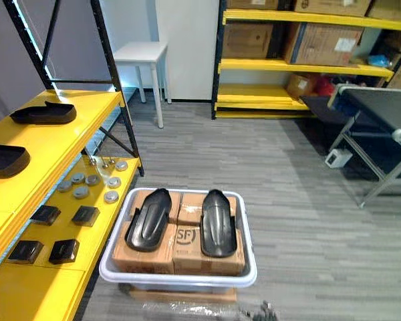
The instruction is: Walk over and take plastic housings, then place them on the shelf
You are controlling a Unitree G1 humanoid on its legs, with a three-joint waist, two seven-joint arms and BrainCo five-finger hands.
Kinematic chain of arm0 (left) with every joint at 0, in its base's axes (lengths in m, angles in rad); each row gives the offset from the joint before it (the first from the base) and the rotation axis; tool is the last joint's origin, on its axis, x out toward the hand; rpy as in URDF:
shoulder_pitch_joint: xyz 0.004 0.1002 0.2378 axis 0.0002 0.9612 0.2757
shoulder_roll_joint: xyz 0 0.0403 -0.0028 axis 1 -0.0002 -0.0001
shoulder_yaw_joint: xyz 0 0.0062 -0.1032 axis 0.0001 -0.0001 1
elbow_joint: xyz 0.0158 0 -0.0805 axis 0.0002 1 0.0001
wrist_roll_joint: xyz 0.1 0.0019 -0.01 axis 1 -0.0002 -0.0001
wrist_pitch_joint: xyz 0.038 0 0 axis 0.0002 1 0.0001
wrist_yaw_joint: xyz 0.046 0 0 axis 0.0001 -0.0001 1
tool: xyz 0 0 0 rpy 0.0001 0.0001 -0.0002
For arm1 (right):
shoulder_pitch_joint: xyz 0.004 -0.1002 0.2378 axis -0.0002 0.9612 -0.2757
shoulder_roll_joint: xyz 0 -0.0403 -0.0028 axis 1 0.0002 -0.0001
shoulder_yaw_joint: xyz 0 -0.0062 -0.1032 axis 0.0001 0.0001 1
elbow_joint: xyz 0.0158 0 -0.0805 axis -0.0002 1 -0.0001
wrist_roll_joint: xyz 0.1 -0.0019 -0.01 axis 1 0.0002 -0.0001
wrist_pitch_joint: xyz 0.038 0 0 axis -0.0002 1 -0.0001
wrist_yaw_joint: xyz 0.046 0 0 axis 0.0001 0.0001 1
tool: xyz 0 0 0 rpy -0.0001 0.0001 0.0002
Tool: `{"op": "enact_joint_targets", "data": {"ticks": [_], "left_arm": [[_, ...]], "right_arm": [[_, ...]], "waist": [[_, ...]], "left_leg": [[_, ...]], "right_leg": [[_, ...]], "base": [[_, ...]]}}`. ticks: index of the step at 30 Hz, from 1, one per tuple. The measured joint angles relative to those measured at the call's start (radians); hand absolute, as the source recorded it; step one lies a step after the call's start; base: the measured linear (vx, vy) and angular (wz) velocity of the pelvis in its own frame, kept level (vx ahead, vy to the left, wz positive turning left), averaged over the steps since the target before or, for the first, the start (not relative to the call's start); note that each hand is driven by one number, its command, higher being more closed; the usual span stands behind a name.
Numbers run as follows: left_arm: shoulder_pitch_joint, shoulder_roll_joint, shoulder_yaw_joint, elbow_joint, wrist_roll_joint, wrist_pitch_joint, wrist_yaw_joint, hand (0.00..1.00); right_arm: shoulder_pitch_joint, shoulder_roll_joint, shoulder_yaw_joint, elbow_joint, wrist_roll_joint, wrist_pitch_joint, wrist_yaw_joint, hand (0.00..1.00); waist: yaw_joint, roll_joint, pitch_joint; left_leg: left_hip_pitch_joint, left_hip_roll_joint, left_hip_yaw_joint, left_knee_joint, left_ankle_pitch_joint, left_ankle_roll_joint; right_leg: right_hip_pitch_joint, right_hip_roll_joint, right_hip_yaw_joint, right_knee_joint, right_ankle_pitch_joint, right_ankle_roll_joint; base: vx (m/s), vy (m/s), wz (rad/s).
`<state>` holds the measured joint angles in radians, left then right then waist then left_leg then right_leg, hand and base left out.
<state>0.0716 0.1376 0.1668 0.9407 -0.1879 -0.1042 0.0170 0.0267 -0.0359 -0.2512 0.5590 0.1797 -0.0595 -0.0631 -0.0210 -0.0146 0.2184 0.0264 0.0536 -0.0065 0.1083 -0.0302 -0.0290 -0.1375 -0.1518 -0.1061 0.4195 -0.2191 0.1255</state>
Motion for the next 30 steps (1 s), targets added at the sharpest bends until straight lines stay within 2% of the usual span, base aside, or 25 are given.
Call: {"op": "enact_joint_targets", "data": {"ticks": [1, 2, 3, 5, 7, 10, 13, 14, 15, 17, 22, 24, 27, 28, 30], "left_arm": [[0.007, 0.017, 0.003, -0.022, -0.006, -0.011, 0.002, 0.00], [0.003, 0.008, 0.005, -0.010, -0.008, -0.010, 0.014, 0.00], [0.012, 0.001, 0.003, -0.011, -0.008, -0.012, 0.018, 0.00], [0.043, -0.024, 0.005, -0.010, -0.008, -0.022, 0.026, 0.00], [0.043, -0.038, 0.004, -0.006, -0.009, -0.022, 0.025, 0.00], [0.042, -0.075, 0.001, 0.011, -0.010, -0.023, 0.023, 0.00], [0.017, -0.075, -0.009, 0.011, -0.019, -0.028, 0.027, 0.00], [0.003, -0.072, -0.020, 0.005, -0.025, -0.030, 0.032, 0.00], [-0.001, -0.070, -0.029, -0.004, -0.026, -0.032, 0.037, 0.00], [-0.020, -0.069, -0.046, -0.027, -0.032, -0.038, 0.045, 0.00], [-0.072, -0.053, -0.096, -0.038, -0.078, -0.040, 0.071, 0.00], [-0.088, -0.043, -0.120, -0.039, -0.105, -0.041, 0.085, 0.00], [-0.100, -0.036, -0.139, -0.038, -0.135, -0.044, 0.111, 0.00], [-0.103, -0.028, -0.154, -0.038, -0.146, -0.047, 0.114, 0.00], [-0.108, -0.026, -0.160, -0.037, -0.163, -0.052, 0.131, 0.00]], "right_arm": [[0.011, 0.006, -0.001, -0.079, -0.039, -0.007, -0.017, 0.00], [0.002, -0.003, -0.004, -0.098, -0.070, -0.021, -0.036, 0.00], [0.002, -0.011, -0.002, -0.110, -0.072, -0.027, -0.046, 0.00], [-0.008, -0.019, 0.002, -0.158, -0.072, -0.041, -0.071, 0.00], [-0.021, -0.021, 0.011, -0.193, -0.073, -0.044, -0.081, 0.00], [-0.044, -0.028, 0.018, -0.236, -0.114, -0.044, -0.112, 0.00], [-0.122, -0.028, 0.020, -0.234, -0.155, -0.044, -0.153, 0.00], [-0.162, -0.028, 0.019, -0.227, -0.158, -0.043, -0.172, 0.00], [-0.186, -0.029, 0.019, -0.220, -0.159, -0.042, -0.181, 0.00], [-0.287, -0.041, 0.016, -0.146, -0.159, -0.040, -0.218, 0.00], [-0.466, -0.067, -0.002, 0.060, -0.150, 0.003, -0.286, 0.00], [-0.513, -0.079, -0.018, 0.120, -0.139, 0.020, -0.312, 0.00], [-0.554, -0.091, -0.022, 0.170, -0.134, 0.047, -0.343, 0.00], [-0.568, -0.095, -0.022, 0.189, -0.135, 0.053, -0.349, 1.00], [-0.621, -0.122, -0.021, 0.284, -0.137, 0.060, -0.351, 1.00]], "waist": [[0.012, -0.031, -0.016], [0.013, -0.023, -0.020], [0.013, -0.016, -0.025], [0.022, 0.016, -0.045], [0.024, 0.017, -0.041], [0.038, 0.023, -0.019], [0.044, 0.030, 0.033], [0.063, 0.031, 0.059], [0.067, 0.031, 0.070], [0.088, 0.041, 0.116], [0.101, 0.051, 0.206], [0.114, 0.051, 0.220], [0.117, 0.051, 0.232], [0.117, 0.051, 0.233], [0.117, 0.051, 0.235]], "left_leg": [[0.001, -0.020, -0.010, 0.001, -0.018, -0.026], [0.016, -0.008, -0.027, 0.004, -0.033, -0.042], [0.016, 0.007, -0.023, 0.007, -0.032, -0.046], [0.014, 0.059, -0.022, -0.007, -0.057, -0.080], [-0.004, 0.076, -0.022, -0.017, -0.059, -0.082], [-0.015, 0.075, -0.025, -0.030, -0.058, -0.082], [-0.043, 0.064, -0.050, -0.024, -0.055, -0.077], [-0.060, 0.060, -0.051, -0.018, -0.052, -0.073], [-0.073, 0.058, -0.053, -0.011, -0.052, -0.073], [-0.115, 0.053, -0.063, 0.015, -0.052, -0.073], [-0.184, 0.052, -0.105, 0.063, -0.054, -0.075], [-0.207, 0.053, -0.104, 0.077, -0.057, -0.076], [-0.240, 0.053, -0.102, 0.111, -0.072, -0.074], [-0.258, 0.052, -0.101, 0.124, -0.077, -0.073], [-0.293, 0.052, -0.102, 0.158, -0.090, -0.070]], "right_leg": [[0.004, -0.006, 0.052, -0.194, 0.162, -0.003], [0.017, 0.008, 0.046, -0.207, 0.231, -0.036], [0.033, 0.020, 0.037, -0.230, 0.236, -0.041], [0.076, 0.076, 0.032, -0.342, 0.261, -0.058], [0.063, 0.096, 0.034, -0.379, 0.278, -0.067], [0.066, 0.099, 0.030, -0.413, 0.289, -0.066], [0.062, 0.089, 0.010, -0.432, 0.304, -0.064], [0.051, 0.086, 0.009, -0.438, 0.312, -0.066], [0.043, 0.085, 0.009, -0.442, 0.317, -0.065], [0.019, 0.080, 0.005, -0.446, 0.331, -0.068], [-0.011, 0.081, -0.029, -0.435, 0.336, -0.072], [-0.035, 0.083, -0.025, -0.425, 0.336, -0.073], [-0.062, 0.084, -0.018, -0.410, 0.336, -0.073], [-0.076, 0.083, -0.017, -0.406, 0.336, -0.073], [-0.101, 0.084, -0.015, -0.394, 0.336, -0.073]], "base": [[0.39, -0.256, 0.41], [0.31, -0.227, 0.29], [0.28, -0.209, 0.13], [0.22, -0.138, -0.16], [0.14, -0.095, -0.17], [0.06, -0.026, 0.02], [-0.04, 0.034, 0.23], [-0.08, 0.023, 0.08], [-0.12, 0.021, 0.06], [-0.11, 0.008, 0.08], [-0.08, -0.012, 0.20], [-0.05, -0.007, -0.02], [0.00, 0.017, -0.07], [-0.01, 0.036, -0.06], [-0.01, 0.040, -0.04]]}}
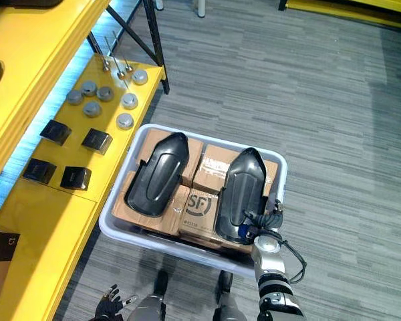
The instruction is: Walk over and take plastic housings, then place them on the shelf
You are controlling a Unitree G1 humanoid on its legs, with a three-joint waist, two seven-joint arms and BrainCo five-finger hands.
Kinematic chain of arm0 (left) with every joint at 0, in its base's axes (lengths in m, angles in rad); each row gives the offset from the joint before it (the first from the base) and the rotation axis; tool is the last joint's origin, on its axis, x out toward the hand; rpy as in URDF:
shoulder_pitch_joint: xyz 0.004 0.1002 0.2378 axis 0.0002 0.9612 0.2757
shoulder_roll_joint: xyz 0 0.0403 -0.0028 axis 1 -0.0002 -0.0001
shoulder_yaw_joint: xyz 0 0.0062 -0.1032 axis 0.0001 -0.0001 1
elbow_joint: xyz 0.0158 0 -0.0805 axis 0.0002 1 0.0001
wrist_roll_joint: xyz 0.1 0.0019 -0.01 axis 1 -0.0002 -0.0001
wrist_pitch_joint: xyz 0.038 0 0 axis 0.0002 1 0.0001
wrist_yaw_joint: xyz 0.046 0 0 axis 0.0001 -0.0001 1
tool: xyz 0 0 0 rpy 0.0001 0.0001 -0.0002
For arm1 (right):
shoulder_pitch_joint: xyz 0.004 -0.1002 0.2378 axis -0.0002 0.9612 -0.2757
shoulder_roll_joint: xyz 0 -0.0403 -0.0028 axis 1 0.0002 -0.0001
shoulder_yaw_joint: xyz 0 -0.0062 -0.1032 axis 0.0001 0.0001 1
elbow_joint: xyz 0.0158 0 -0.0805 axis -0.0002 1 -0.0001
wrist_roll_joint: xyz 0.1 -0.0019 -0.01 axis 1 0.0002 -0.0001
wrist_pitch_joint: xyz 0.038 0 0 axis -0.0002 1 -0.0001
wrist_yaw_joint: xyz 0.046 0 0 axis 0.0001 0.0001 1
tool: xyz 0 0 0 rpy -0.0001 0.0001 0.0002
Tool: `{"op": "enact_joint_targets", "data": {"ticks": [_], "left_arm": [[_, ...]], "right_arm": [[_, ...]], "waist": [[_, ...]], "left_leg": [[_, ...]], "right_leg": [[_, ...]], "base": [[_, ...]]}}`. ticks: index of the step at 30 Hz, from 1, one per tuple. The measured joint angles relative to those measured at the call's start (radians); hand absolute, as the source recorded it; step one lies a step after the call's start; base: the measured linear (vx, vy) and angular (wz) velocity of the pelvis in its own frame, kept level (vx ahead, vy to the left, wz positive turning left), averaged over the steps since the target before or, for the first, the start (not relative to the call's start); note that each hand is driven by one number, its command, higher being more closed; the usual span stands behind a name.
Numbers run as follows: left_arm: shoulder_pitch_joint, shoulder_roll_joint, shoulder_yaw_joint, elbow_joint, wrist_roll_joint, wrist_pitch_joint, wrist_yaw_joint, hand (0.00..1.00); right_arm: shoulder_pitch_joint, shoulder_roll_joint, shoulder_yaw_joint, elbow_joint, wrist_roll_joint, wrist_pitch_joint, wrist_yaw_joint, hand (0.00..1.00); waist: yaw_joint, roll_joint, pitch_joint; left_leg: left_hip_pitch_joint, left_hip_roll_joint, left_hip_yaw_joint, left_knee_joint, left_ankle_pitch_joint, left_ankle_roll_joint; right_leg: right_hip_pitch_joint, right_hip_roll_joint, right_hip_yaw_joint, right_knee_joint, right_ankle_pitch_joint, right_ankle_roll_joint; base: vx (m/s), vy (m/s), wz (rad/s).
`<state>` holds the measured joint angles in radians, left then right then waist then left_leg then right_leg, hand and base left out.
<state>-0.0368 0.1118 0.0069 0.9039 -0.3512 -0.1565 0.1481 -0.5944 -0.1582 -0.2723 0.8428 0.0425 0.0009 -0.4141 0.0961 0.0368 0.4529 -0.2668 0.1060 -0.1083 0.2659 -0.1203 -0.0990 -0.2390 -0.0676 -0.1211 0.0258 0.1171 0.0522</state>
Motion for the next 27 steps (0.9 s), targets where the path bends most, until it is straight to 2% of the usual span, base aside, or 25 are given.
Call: {"op": "enact_joint_targets", "data": {"ticks": [2, 6, 8, 13, 16, 18, 22, 26, 27], "left_arm": [[-0.003, 0.003, -0.005, 0.003, -0.009, -0.006, 0.004, 0.00], [-0.051, 0.025, -0.044, 0.051, -0.021, -0.016, 0.006, 0.00], [-0.061, 0.025, -0.047, 0.060, -0.022, -0.017, 0.006, 0.00], [-0.069, 0.034, -0.073, 0.077, -0.021, -0.016, 0.006, 0.00], [-0.067, 0.034, -0.072, 0.075, -0.021, -0.016, 0.005, 0.00], [-0.056, 0.030, -0.072, 0.059, -0.021, -0.015, 0.002, 0.00], [0.007, 0.004, -0.069, -0.043, -0.039, -0.015, -0.001, 0.00], [0.129, -0.019, -0.069, -0.266, -0.108, -0.015, -0.040, 0.00], [0.175, -0.021, -0.069, -0.340, -0.150, -0.011, -0.072, 0.00]], "right_arm": [[-0.042, -0.020, 0.001, 0.060, -0.002, 0.000, 0.000, 1.00], [-0.225, -0.151, 0.001, 0.282, -0.012, 0.021, 0.030, 1.00], [-0.254, -0.202, 0.002, 0.330, -0.018, 0.030, 0.051, 1.00], [-0.300, -0.270, 0.061, 0.389, -0.092, 0.047, 0.073, 1.00], [-0.312, -0.279, 0.085, 0.382, -0.135, 0.062, 0.080, 1.00], [-0.310, -0.277, 0.119, 0.345, -0.175, 0.078, 0.085, 1.00], [-0.190, -0.274, 0.176, 0.019, -0.298, 0.092, 0.096, 1.00], [-0.008, -0.236, 0.198, -0.287, -0.442, 0.099, 0.124, 1.00], [0.061, -0.202, 0.198, -0.376, -0.490, 0.108, 0.147, 1.00]], "waist": [[0.001, 0.001, 0.001], [0.020, 0.009, 0.014], [0.028, 0.013, 0.017], [0.031, 0.028, 0.025], [0.031, 0.027, 0.026], [0.029, 0.026, 0.027], [0.005, 0.018, 0.016], [-0.014, -0.003, -0.042], [-0.022, -0.009, -0.082]], "left_leg": [[-0.022, 0.000, -0.002, 0.024, -0.008, -0.001], [-0.088, -0.002, -0.012, 0.104, -0.034, 0.006], [-0.111, -0.005, -0.022, 0.121, -0.037, 0.006], [-0.121, -0.009, -0.029, 0.124, -0.033, 0.010], [-0.088, -0.009, -0.020, 0.102, -0.026, 0.012], [-0.045, -0.009, -0.008, 0.075, -0.021, 0.014], [0.054, -0.010, 0.001, 0.008, -0.010, 0.012], [0.116, -0.012, 0.013, -0.063, 0.008, 0.019], [0.145, -0.011, 0.023, -0.085, 0.008, 0.020]], "right_leg": [[-0.013, 0.001, 0.000, 0.007, 0.000, 0.000], [-0.055, 0.001, -0.002, 0.044, -0.001, 0.001], [-0.072, -0.001, -0.008, 0.056, -0.002, 0.002], [-0.080, -0.004, -0.013, 0.062, -0.002, 0.001], [-0.060, -0.005, -0.007, 0.055, -0.001, 0.001], [-0.029, -0.006, 0.000, 0.045, -0.001, 0.001], [0.053, -0.010, 0.001, 0.004, -0.001, 0.001], [0.093, -0.013, 0.005, -0.027, -0.001, 0.001], [0.115, -0.013, 0.012, -0.045, -0.001, 0.001]], "base": [[-0.01, 0.015, 0.00], [-0.07, 0.053, 0.01], [-0.09, 0.054, 0.07], [-0.04, 0.018, 0.05], [0.03, 0.005, -0.04], [0.06, 0.010, -0.10], [0.07, 0.020, 0.00], [0.08, 0.006, -0.05], [0.10, 0.013, -0.12]]}}
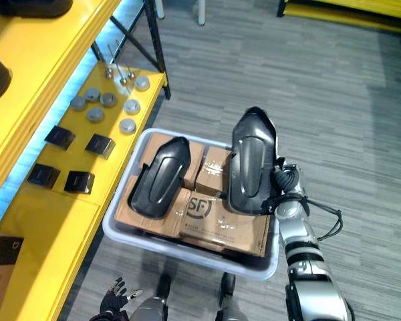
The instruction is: Walk over and take plastic housings, then place them on the shelf
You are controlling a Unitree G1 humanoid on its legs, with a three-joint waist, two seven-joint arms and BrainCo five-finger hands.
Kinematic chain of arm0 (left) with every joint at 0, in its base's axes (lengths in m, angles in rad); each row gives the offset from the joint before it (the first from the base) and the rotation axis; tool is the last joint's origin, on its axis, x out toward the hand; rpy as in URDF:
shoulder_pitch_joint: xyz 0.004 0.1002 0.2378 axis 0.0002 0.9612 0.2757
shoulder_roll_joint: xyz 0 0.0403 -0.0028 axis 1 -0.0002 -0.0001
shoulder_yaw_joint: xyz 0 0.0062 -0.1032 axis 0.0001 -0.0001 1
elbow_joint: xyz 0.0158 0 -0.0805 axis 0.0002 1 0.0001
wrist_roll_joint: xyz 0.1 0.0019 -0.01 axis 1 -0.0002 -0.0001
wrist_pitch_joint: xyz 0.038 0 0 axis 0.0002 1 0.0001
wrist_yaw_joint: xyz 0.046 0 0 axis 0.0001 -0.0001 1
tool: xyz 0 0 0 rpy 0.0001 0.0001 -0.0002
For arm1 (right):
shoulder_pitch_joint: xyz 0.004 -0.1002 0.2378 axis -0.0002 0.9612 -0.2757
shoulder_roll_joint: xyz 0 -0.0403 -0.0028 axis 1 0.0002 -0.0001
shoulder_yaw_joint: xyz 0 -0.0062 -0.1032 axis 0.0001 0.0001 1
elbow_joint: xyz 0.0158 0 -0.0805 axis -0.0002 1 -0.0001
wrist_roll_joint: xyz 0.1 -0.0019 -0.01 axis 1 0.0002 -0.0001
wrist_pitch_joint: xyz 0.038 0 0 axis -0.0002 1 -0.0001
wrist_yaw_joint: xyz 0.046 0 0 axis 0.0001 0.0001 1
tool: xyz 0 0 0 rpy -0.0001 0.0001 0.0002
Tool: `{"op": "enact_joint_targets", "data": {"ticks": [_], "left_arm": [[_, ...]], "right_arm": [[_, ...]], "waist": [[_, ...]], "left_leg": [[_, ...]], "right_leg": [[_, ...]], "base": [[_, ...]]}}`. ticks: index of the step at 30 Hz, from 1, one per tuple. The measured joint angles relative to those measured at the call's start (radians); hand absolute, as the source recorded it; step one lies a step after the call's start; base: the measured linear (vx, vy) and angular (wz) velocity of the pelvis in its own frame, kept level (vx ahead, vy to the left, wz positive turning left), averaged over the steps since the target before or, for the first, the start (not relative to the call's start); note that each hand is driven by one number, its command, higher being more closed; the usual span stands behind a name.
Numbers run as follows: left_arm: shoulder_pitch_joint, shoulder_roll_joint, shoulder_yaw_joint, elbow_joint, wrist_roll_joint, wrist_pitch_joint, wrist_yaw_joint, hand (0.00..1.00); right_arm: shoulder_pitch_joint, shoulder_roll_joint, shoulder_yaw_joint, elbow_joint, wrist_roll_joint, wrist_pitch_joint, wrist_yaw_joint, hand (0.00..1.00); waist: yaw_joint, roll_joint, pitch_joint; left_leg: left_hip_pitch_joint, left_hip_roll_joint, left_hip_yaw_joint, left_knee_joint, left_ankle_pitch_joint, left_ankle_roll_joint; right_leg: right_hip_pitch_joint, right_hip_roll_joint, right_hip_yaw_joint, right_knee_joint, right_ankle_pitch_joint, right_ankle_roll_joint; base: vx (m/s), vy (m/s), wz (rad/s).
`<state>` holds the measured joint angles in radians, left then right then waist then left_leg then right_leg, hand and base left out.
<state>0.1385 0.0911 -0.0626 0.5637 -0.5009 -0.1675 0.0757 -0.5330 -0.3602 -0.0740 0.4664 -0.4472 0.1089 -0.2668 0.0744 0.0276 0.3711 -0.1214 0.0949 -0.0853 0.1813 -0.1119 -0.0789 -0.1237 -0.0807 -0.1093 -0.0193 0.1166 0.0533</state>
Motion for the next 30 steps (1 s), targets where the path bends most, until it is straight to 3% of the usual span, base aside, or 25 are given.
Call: {"op": "enact_joint_targets", "data": {"ticks": [7, 11, 20, 27, 30], "left_arm": [[0.065, 0.022, 0.003, -0.335, -0.147, 0.036, -0.110, 0.00], [0.013, 0.077, -0.053, -0.462, -0.257, 0.040, -0.128, 0.00], [-0.158, 0.121, -0.264, -0.528, -0.406, 0.067, -0.177, 0.00], [-0.229, 0.127, -0.350, -0.528, -0.518, 0.071, -0.188, 0.00], [-0.256, 0.131, -0.393, -0.523, -0.515, 0.064, -0.166, 0.00]], "right_arm": [[0.202, 0.037, -0.002, -0.273, -0.120, -0.001, 0.041, 1.00], [0.228, 0.034, 0.016, -0.343, -0.188, -0.040, 0.031, 1.00], [0.230, 0.007, 0.190, -0.385, -0.316, -0.113, 0.017, 1.00], [0.212, 0.024, 0.323, -0.381, -0.318, -0.132, 0.010, 1.00], [0.208, 0.053, 0.389, -0.366, -0.319, -0.130, 0.002, 1.00]], "waist": [[-0.021, -0.004, -0.138], [-0.039, -0.005, -0.180], [-0.048, -0.007, -0.245], [-0.047, -0.010, -0.275], [-0.041, -0.011, -0.281]], "left_leg": [[0.079, -0.004, -0.005, -0.042, 0.004, 0.003], [0.107, -0.008, -0.032, -0.080, 0.034, 0.001], [0.127, -0.009, -0.062, -0.106, 0.060, -0.002], [0.125, -0.009, -0.081, -0.106, 0.065, -0.006], [0.120, -0.010, -0.091, -0.106, 0.070, -0.007]], "right_leg": [[0.086, -0.004, -0.012, -0.047, 0.000, 0.000], [0.120, -0.008, -0.039, -0.061, 0.001, 0.001], [0.148, -0.009, -0.070, -0.064, 0.007, 0.000], [0.156, -0.009, -0.091, -0.065, 0.008, 0.000], [0.158, -0.010, -0.098, -0.065, 0.008, -0.001]], "base": [[0.06, 0.016, 0.02], [-0.04, -0.020, 0.24], [-0.06, -0.016, 0.10], [-0.01, -0.002, 0.07], [-0.01, -0.002, 0.10]]}}
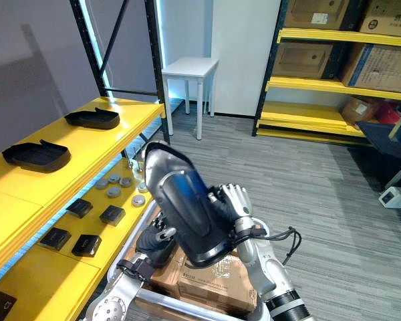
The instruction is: Walk over and take plastic housings, then place them on the shelf
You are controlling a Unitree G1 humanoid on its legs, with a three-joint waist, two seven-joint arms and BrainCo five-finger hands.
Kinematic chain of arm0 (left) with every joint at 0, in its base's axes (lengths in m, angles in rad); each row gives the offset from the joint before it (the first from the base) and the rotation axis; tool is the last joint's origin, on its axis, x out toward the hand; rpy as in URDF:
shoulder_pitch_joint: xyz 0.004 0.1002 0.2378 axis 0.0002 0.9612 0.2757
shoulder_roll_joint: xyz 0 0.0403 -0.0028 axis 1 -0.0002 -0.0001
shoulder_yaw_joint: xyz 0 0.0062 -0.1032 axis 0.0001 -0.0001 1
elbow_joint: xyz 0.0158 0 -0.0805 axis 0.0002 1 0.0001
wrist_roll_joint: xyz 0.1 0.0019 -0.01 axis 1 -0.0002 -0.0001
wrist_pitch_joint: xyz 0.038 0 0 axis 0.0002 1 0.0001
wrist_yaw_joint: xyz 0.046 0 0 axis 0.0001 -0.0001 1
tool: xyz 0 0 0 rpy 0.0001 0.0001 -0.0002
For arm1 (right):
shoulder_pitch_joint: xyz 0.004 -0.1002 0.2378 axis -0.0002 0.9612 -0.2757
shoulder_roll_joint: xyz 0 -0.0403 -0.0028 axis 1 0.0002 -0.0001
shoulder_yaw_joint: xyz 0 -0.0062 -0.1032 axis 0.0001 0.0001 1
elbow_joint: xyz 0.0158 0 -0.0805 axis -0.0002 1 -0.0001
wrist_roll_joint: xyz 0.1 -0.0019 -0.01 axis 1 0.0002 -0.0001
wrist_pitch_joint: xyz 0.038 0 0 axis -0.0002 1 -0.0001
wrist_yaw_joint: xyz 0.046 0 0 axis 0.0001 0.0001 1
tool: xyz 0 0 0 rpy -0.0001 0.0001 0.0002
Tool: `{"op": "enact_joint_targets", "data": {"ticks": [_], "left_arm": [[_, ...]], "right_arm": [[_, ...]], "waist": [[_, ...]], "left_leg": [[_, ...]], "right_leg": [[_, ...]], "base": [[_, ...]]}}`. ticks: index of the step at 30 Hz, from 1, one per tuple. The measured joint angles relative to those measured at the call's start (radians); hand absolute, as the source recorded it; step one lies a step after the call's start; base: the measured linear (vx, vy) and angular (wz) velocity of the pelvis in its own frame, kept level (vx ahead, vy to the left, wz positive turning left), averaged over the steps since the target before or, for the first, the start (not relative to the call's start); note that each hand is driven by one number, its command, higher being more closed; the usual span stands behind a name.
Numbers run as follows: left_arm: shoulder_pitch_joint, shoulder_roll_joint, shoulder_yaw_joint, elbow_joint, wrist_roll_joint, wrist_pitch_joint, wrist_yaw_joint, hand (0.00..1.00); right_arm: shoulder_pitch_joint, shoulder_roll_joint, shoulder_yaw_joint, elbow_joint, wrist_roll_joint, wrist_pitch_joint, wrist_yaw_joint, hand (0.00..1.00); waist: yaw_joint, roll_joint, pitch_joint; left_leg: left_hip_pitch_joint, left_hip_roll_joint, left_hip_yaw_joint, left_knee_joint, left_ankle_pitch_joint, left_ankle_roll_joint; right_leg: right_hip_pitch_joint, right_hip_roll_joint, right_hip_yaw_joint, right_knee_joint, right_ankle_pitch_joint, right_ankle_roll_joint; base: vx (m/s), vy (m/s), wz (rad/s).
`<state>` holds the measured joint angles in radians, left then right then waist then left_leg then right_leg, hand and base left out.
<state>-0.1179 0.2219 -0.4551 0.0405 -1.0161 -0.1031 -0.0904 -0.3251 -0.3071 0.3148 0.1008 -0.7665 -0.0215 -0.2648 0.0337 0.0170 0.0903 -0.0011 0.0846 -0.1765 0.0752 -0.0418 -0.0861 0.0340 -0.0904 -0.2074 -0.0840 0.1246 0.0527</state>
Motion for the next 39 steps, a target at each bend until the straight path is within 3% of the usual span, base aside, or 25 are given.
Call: {"op": "enact_joint_targets", "data": {"ticks": [6, 7, 16, 21, 24, 25, 27, 29, 30, 31, 33, 34, 35, 36, 37, 38, 39], "left_arm": [[-0.020, 0.036, -0.047, 0.043, 0.070, -0.005, 0.087, 0.00], [-0.029, 0.040, -0.052, 0.061, 0.090, -0.004, 0.109, 1.00], [-0.051, 0.066, -0.081, 0.112, 0.195, -0.003, 0.286, 1.00], [-0.053, 0.061, -0.082, 0.112, 0.210, -0.010, 0.378, 1.00], [-0.053, 0.044, -0.072, 0.105, 0.210, -0.041, 0.421, 1.00], [-0.053, 0.042, -0.064, 0.084, 0.214, -0.042, 0.422, 1.00], [-0.053, 0.011, -0.057, 0.052, 0.218, -0.059, 0.450, 1.00], [-0.053, -0.057, -0.026, 0.048, 0.230, -0.088, 0.480, 1.00], [-0.053, -0.069, -0.019, 0.048, 0.237, -0.093, 0.487, 1.00], [-0.052, -0.095, 0.000, 0.048, 0.255, -0.099, 0.504, 1.00], [-0.048, -0.103, 0.024, 0.043, 0.302, -0.099, 0.521, 1.00], [-0.020, -0.099, 0.053, 0.009, 0.339, -0.099, 0.523, 1.00], [0.030, -0.091, 0.092, -0.054, 0.413, -0.099, 0.526, 1.00], [0.040, -0.090, 0.100, -0.065, 0.423, -0.099, 0.527, 1.00], [0.068, -0.089, 0.125, -0.098, 0.462, -0.099, 0.527, 1.00], [0.078, -0.086, 0.136, -0.109, 0.484, -0.099, 0.527, 1.00], [0.089, -0.085, 0.164, -0.129, 0.524, -0.099, 0.528, 1.00]], "right_arm": [[-0.024, 0.006, 0.044, 0.039, -0.021, 0.005, -0.030, 1.00], [-0.034, 0.005, 0.056, 0.039, -0.022, 0.006, -0.035, 1.00], [-0.039, -0.062, 0.184, 0.023, 0.014, 0.009, -0.101, 1.00], [-0.039, -0.083, 0.248, 0.023, 0.062, 0.011, -0.159, 1.00], [-0.026, -0.102, 0.282, 0.012, 0.109, 0.013, -0.197, 1.00], [-0.016, -0.139, 0.297, -0.023, 0.136, 0.013, -0.213, 1.00], [-0.017, -0.160, 0.297, -0.031, 0.173, 0.013, -0.241, 1.00], [-0.034, -0.167, 0.297, -0.021, 0.190, 0.013, -0.262, 1.00], [-0.044, -0.164, 0.298, -0.007, 0.196, 0.012, -0.264, 1.00], [-0.053, -0.156, 0.300, 0.015, 0.211, 0.012, -0.265, 0.00], [-0.060, -0.130, 0.300, 0.043, 0.218, 0.012, -0.267, 0.00], [-0.053, -0.102, 0.303, 0.046, 0.218, 0.011, -0.267, 0.00], [-0.037, -0.063, 0.310, 0.043, 0.225, 0.006, -0.265, 0.00], [-0.031, -0.055, 0.310, 0.043, 0.225, 0.005, -0.265, 0.00], [-0.010, -0.025, 0.310, 0.043, 0.235, 0.000, -0.261, 0.00], [0.002, -0.008, 0.310, 0.044, 0.252, -0.002, -0.256, 0.00], [0.020, 0.022, 0.310, 0.046, 0.278, -0.005, -0.244, 0.00]], "waist": [[0.007, 0.000, -0.020], [0.008, 0.000, -0.022], [0.021, 0.001, -0.041], [0.060, 0.004, -0.046], [0.086, 0.008, -0.045], [0.090, 0.016, -0.045], [0.079, 0.026, -0.047], [0.073, 0.038, -0.056], [0.068, 0.039, -0.057], [0.057, 0.046, -0.066], [0.058, 0.056, -0.073], [0.070, 0.060, -0.076], [0.086, 0.058, -0.088], [0.090, 0.058, -0.090], [0.094, 0.054, -0.101], [0.093, 0.044, -0.109], [0.094, 0.024, -0.121]], "left_leg": [[-0.014, -0.001, -0.032, -0.002, 0.012, -0.004], [-0.016, -0.001, -0.041, -0.002, 0.015, -0.006], [-0.025, -0.004, -0.108, -0.004, 0.028, -0.015], [-0.065, -0.014, -0.208, -0.011, 0.061, -0.027], [-0.085, -0.019, -0.248, -0.017, 0.076, -0.039], [-0.107, -0.001, -0.193, -0.031, 0.075, -0.035], [-0.128, 0.073, 0.055, -0.070, 0.096, 0.019], [-0.159, 0.179, 0.462, -0.053, 0.091, 0.083], [-0.162, 0.202, 0.562, -0.045, 0.087, 0.089], [-0.172, 0.238, 0.712, -0.033, 0.086, 0.089], [-0.175, 0.239, 0.776, -0.040, 0.099, 0.075], [-0.171, 0.222, 0.746, -0.056, 0.136, 0.050], [-0.163, 0.197, 0.707, -0.067, 0.189, 0.041], [-0.160, 0.190, 0.700, -0.069, 0.200, 0.038], [-0.149, 0.160, 0.679, -0.066, 0.247, 0.026], [-0.146, 0.133, 0.665, -0.065, 0.249, 0.024], [-0.139, 0.080, 0.642, -0.068, 0.236, 0.043]], "right_leg": [[0.002, 0.000, -0.030, -0.001, 0.001, -0.002], [0.005, 0.001, -0.037, -0.001, 0.002, -0.003], [0.038, 0.003, -0.108, -0.007, -0.002, -0.008], [0.044, 0.004, -0.199, -0.007, -0.010, -0.010], [0.056, 0.006, -0.256, -0.002, -0.022, -0.019], [0.060, 0.006, -0.293, 0.000, -0.027, -0.022], [0.064, -0.001, -0.359, 0.002, -0.037, -0.018], [0.065, -0.012, -0.450, 0.001, -0.052, -0.004], [0.067, -0.018, -0.474, 0.002, -0.055, 0.000], [0.073, -0.025, -0.529, 0.002, -0.056, 0.002], [0.091, -0.037, -0.595, 0.002, -0.061, 0.013], [0.110, -0.046, -0.618, 0.003, -0.060, 0.031], [0.133, -0.065, -0.642, 0.014, -0.069, 0.055], [0.140, -0.073, -0.649, 0.021, -0.073, 0.062], [0.160, -0.116, -0.677, 0.081, -0.101, 0.100], [0.166, -0.154, -0.696, 0.124, -0.119, 0.115], [0.171, -0.232, -0.722, 0.219, -0.146, 0.120]], "base": [[-0.03, -0.008, 0.16], [-0.04, -0.014, 0.20], [-0.04, -0.009, 0.20], [-0.01, -0.034, 0.58], [-0.01, -0.040, 0.65], [0.00, -0.064, 0.95], [0.00, -0.080, 1.06], [0.03, -0.072, 1.09], [0.09, -0.027, 1.24], [0.13, 0.025, 1.16], [0.14, 0.049, 1.06], [0.17, 0.067, 0.73], [0.19, 0.073, 0.51], [0.26, 0.114, 0.57], [0.17, 0.079, 0.59], [0.35, 0.206, 0.95], [0.30, 0.213, 1.03]]}}
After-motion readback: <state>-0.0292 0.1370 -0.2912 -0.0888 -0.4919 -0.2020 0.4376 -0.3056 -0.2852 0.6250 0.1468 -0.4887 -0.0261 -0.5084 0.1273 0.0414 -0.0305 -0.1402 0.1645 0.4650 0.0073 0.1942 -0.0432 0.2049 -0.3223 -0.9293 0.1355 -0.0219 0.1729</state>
